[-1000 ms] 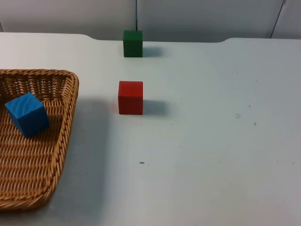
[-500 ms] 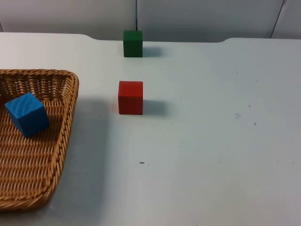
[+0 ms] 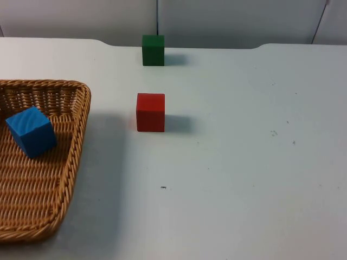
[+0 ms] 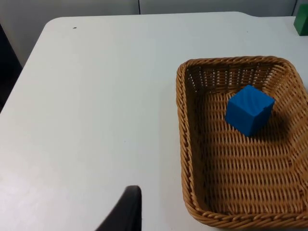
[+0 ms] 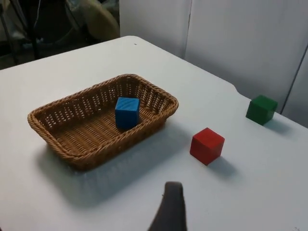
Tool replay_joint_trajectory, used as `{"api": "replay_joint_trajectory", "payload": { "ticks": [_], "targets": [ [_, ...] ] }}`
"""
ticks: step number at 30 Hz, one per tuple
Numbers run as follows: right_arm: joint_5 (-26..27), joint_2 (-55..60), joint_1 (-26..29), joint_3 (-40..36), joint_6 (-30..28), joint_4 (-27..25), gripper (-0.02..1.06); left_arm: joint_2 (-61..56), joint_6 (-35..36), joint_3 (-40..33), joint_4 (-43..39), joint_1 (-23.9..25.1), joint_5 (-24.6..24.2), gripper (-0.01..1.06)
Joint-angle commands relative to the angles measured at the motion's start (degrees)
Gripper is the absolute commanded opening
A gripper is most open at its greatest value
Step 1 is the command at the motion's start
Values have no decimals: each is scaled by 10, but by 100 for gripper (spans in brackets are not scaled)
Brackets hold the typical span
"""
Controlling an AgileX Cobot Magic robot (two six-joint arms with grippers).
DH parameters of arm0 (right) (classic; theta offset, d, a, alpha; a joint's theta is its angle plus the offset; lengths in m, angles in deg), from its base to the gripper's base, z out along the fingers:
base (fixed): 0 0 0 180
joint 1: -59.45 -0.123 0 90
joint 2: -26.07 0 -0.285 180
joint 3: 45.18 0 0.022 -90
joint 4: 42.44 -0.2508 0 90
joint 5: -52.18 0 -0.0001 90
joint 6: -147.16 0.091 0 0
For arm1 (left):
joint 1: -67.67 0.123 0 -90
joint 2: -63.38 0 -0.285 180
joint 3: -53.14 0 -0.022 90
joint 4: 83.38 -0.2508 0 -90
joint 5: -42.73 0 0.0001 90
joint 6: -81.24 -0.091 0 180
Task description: Pick up the basket with the left hand and place the blue cube into the basket with the right hand.
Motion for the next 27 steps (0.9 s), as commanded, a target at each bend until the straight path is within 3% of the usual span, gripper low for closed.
{"api": "replay_joint_trajectory", "payload": {
  "ticks": [1, 9, 19, 27],
  "targets": [
    [-44, -38, 0, -3, -2, 2, 70, -3, 2, -2, 2, -2, 3, 105],
    [-116, -136, 0, -3, -40, -49, 70, -3, 2, -2, 2, -2, 3, 105],
    [-223, -159, 0, -7, -27, -37, 70, -3, 2, -2, 2, -2, 3, 105],
    [-210, -159, 0, -38, 12, 1, 70, -3, 2, -2, 2, -2, 3, 105]
  ]
}}
